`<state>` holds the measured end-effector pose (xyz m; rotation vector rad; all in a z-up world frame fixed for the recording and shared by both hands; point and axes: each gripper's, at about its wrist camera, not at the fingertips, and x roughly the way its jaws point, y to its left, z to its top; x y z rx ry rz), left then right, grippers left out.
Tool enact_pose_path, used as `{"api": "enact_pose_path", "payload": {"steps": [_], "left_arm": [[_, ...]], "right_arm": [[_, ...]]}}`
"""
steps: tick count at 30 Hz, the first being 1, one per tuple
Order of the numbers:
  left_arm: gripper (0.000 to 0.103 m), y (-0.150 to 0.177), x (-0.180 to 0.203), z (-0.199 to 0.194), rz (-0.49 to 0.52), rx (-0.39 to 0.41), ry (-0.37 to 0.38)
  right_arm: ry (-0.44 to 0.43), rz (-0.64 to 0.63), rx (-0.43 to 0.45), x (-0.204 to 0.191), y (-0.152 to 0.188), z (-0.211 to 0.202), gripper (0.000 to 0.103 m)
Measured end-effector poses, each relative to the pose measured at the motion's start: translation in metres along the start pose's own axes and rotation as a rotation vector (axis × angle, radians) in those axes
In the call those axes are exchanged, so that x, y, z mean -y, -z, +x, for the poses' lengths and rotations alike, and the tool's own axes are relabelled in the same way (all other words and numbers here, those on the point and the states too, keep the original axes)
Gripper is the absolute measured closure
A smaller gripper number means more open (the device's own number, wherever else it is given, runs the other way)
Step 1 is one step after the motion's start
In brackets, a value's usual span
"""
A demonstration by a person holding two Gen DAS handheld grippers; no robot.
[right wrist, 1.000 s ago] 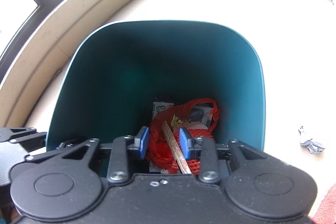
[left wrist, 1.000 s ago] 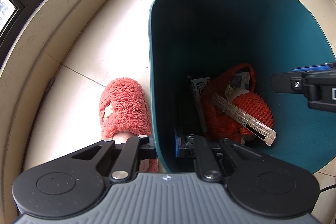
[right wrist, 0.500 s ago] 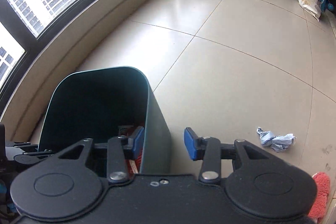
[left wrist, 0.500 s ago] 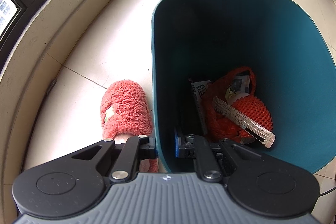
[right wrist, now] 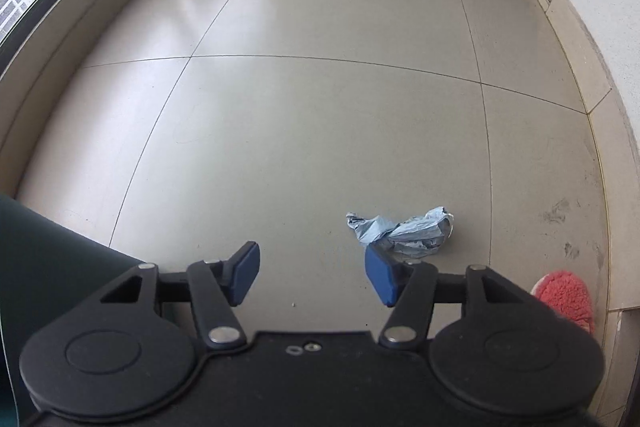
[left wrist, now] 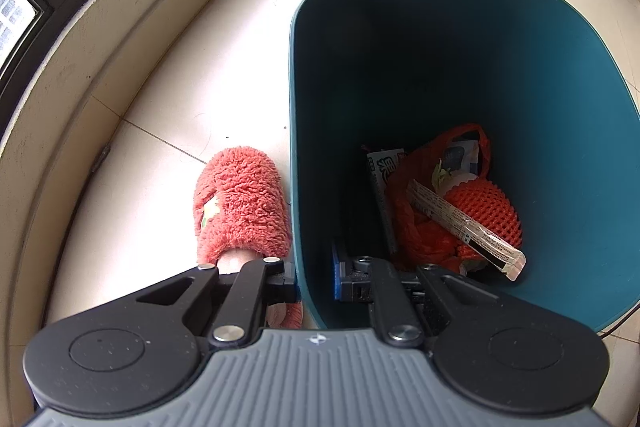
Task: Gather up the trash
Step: 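Lower the right tool to the crumpled grey-blue plastic bag and grasp it, then carry the grey-blue plastic bag over the bin with the right tool and release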
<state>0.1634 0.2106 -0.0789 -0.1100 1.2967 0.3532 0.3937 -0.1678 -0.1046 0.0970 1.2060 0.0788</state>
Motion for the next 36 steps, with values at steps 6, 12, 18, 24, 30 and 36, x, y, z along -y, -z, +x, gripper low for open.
{"api": "enact_pose_path", "payload": {"steps": [6, 12, 18, 24, 30, 36], "left_arm": [[0.090, -0.001, 0.001, 0.008, 0.007, -0.036, -0.003], [0.090, 0.001, 0.004, 0.015, 0.012, -0.083, 0.002], [0.090, 0.005, 0.010, 0.023, 0.018, -0.110, -0.005], [0.090, 0.003, 0.010, 0.027, 0.003, -0.123, 0.001], [0.090, 0.003, 0.010, 0.028, 0.005, -0.124, -0.002], [0.090, 0.002, 0.008, 0.025, 0.010, -0.114, 0.001]], "right_arm": [[0.082, 0.144, -0.052, 0.051, -0.005, 0.067, 0.021], [0.118, 0.282, -0.074, 0.091, -0.010, 0.118, 0.019], [0.121, 0.413, -0.080, 0.106, -0.006, 0.152, 0.021], [0.156, 0.437, -0.101, 0.116, 0.003, 0.173, 0.050], [0.144, 0.415, -0.083, 0.115, 0.014, 0.165, 0.070], [0.086, 0.332, -0.048, 0.098, 0.029, 0.127, 0.085]]}}
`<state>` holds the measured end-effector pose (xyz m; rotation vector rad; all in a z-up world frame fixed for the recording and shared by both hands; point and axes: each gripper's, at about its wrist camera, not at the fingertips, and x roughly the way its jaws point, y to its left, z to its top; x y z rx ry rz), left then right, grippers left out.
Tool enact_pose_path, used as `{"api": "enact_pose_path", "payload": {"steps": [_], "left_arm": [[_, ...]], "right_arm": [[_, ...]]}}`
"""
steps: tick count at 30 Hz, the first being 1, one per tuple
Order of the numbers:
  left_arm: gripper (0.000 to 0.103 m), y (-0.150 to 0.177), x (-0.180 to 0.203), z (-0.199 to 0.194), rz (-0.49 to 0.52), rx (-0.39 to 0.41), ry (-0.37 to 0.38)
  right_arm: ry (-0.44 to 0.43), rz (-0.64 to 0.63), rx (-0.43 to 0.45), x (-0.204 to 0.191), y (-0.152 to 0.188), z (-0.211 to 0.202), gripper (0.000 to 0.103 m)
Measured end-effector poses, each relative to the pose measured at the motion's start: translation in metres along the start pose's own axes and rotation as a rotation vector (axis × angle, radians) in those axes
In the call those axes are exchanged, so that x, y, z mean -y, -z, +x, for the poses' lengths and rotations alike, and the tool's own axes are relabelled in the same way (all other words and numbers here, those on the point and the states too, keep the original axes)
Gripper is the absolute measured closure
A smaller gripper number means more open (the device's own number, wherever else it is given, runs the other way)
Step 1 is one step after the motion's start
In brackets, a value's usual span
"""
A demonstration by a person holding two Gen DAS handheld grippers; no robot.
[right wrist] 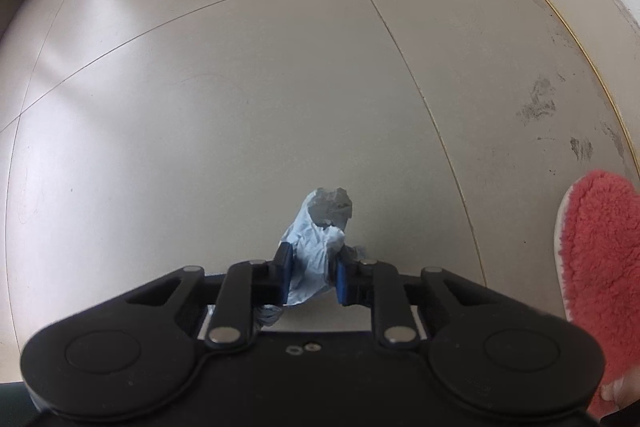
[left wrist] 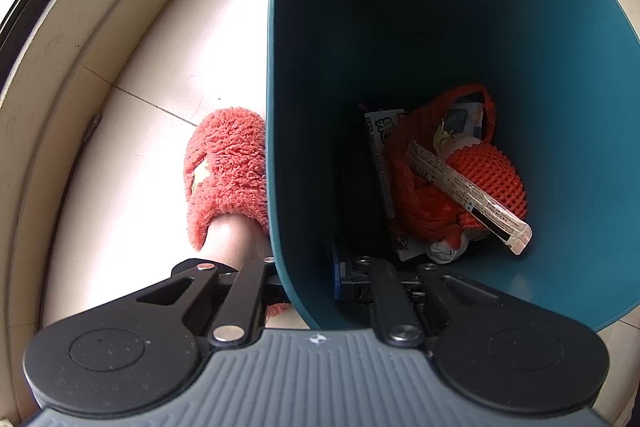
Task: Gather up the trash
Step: 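Carry the grey-blue plastic bag over the bin with the right tool and release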
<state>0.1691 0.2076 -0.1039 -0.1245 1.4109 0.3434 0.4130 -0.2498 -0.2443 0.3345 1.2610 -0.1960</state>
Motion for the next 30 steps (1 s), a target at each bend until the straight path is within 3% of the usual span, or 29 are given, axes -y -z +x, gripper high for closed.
{"api": "enact_pose_path", "payload": {"steps": [10, 19, 24, 30], "left_arm": [[0.090, 0.006, -0.001, -0.009, 0.015, 0.042, -0.003], [0.090, 0.008, 0.002, -0.013, 0.012, 0.080, -0.032], [0.090, 0.006, 0.001, -0.019, 0.021, 0.124, -0.053], [0.090, 0.006, -0.005, -0.022, 0.014, 0.129, -0.037]], "right_arm": [[-0.202, -0.227, 0.107, -0.057, 0.026, -0.138, 0.087], [-0.384, -0.533, 0.251, -0.133, 0.074, -0.265, 0.087], [-0.450, -0.678, 0.272, -0.175, 0.106, -0.298, 0.087], [-0.439, -0.861, 0.267, -0.235, 0.130, -0.290, 0.086]]}}
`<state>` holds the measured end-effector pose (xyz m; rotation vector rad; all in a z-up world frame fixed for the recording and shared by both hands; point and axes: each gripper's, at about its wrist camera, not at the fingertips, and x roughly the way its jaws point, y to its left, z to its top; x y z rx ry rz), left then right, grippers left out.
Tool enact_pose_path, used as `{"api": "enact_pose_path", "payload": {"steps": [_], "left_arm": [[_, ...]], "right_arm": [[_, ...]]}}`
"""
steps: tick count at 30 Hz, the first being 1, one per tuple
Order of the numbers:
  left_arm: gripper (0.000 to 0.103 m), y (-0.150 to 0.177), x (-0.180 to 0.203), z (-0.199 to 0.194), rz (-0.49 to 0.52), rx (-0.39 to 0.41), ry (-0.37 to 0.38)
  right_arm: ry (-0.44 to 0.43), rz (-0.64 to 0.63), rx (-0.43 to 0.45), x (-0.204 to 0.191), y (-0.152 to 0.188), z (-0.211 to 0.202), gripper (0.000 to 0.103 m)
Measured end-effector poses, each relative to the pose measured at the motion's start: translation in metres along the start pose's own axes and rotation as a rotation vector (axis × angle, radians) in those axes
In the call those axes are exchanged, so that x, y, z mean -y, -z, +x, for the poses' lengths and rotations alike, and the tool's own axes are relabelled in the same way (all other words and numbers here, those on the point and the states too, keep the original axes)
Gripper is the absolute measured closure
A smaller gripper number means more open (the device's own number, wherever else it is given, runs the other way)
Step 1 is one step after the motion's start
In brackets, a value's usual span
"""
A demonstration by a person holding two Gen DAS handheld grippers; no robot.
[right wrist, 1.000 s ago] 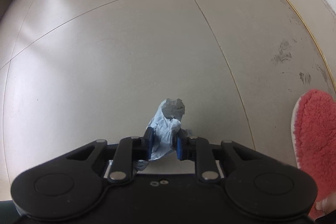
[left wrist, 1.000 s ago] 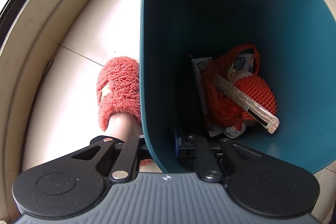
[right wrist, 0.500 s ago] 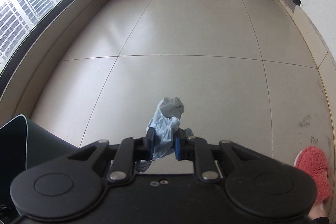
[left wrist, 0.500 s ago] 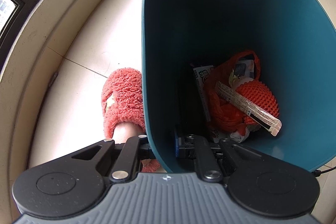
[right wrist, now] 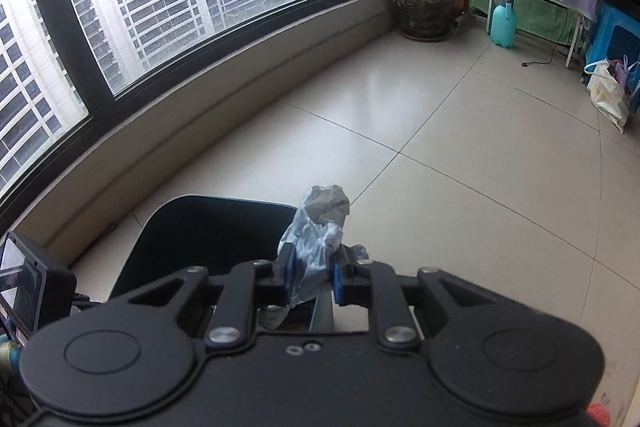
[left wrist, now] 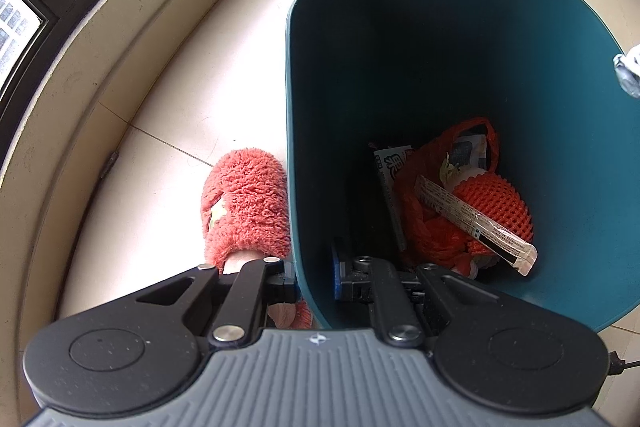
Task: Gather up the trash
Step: 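Carry the grey-blue plastic bag over the bin with the right tool and release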
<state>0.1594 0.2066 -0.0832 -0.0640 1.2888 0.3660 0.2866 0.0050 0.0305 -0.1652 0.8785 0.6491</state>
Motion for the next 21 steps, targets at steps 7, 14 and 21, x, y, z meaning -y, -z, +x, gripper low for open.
{"api": "enact_pose_path", "payload": {"steps": [7, 14, 21], "left_arm": [[0.090, 0.000, -0.006, -0.003, -0.012, 0.009, 0.022], [0.090, 0.000, -0.012, -0.004, -0.021, 0.005, 0.044], [0.091, -0.001, -0.016, -0.004, -0.019, 0.003, 0.054]], "right_arm": [[-0.009, -0.158, -0.102, -0.069, 0.002, 0.041, 0.086], [0.030, -0.206, -0.227, -0.106, 0.016, 0.095, 0.086], [0.059, -0.154, -0.362, -0.116, 0.034, 0.155, 0.086]]}}
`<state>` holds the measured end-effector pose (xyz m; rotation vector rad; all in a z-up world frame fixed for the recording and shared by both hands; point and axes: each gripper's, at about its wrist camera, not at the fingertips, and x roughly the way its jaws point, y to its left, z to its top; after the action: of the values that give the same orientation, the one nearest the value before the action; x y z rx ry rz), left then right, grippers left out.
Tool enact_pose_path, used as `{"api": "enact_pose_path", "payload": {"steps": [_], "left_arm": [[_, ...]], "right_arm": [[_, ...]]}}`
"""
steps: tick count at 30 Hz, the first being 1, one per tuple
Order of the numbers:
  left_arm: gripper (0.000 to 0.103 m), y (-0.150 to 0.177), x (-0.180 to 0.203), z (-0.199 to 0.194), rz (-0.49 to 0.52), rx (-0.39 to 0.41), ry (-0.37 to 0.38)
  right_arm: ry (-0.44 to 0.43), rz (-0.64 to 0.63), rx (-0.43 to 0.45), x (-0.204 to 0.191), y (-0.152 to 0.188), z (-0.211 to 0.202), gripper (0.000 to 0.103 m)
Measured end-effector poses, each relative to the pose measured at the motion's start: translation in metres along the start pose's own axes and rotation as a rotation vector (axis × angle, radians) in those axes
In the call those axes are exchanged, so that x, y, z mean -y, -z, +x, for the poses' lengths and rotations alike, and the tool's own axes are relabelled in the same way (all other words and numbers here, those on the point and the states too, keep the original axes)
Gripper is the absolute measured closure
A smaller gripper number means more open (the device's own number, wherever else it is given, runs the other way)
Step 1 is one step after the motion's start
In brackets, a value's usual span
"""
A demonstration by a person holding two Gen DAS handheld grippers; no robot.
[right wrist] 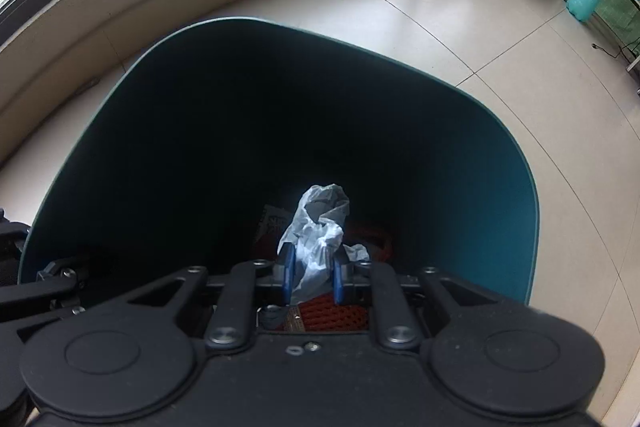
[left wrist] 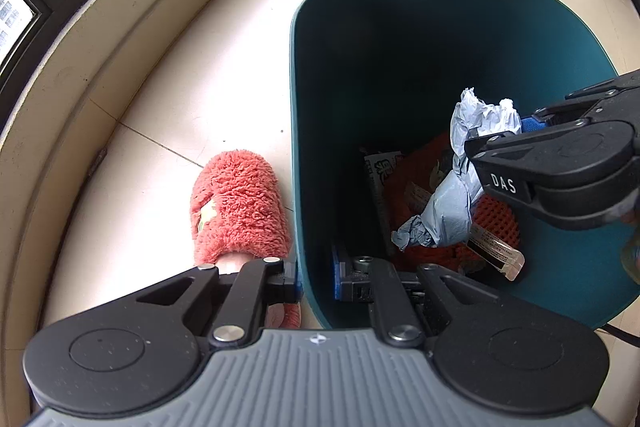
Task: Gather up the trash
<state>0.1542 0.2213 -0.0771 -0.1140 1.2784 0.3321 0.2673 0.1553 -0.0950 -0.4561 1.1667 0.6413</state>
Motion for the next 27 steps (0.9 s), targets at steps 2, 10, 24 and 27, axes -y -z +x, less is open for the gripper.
{"api": "enact_pose_path", "payload": {"steps": [2, 10, 24, 27], "left_arm": [[0.091, 0.000, 0.000, 0.001, 0.001, -0.002, 0.004], [0.091, -0.001, 0.001, 0.002, 0.008, -0.006, 0.010], [0.091, 0.002, 0.002, -0.005, 0.000, 0.018, -0.009], [0.091, 0.004, 0.003, -0.008, -0.004, 0.026, -0.009]], "right_arm": [[-0.010, 0.032, -0.030, 0.001, -0.001, 0.009, 0.084], [0.012, 0.064, -0.118, -0.003, 0.000, 0.027, 0.076], [-0.047, 0.136, -0.008, 0.020, 0.009, -0.021, 0.049], [-0.066, 0.147, 0.035, 0.022, 0.013, -0.042, 0.047]]}}
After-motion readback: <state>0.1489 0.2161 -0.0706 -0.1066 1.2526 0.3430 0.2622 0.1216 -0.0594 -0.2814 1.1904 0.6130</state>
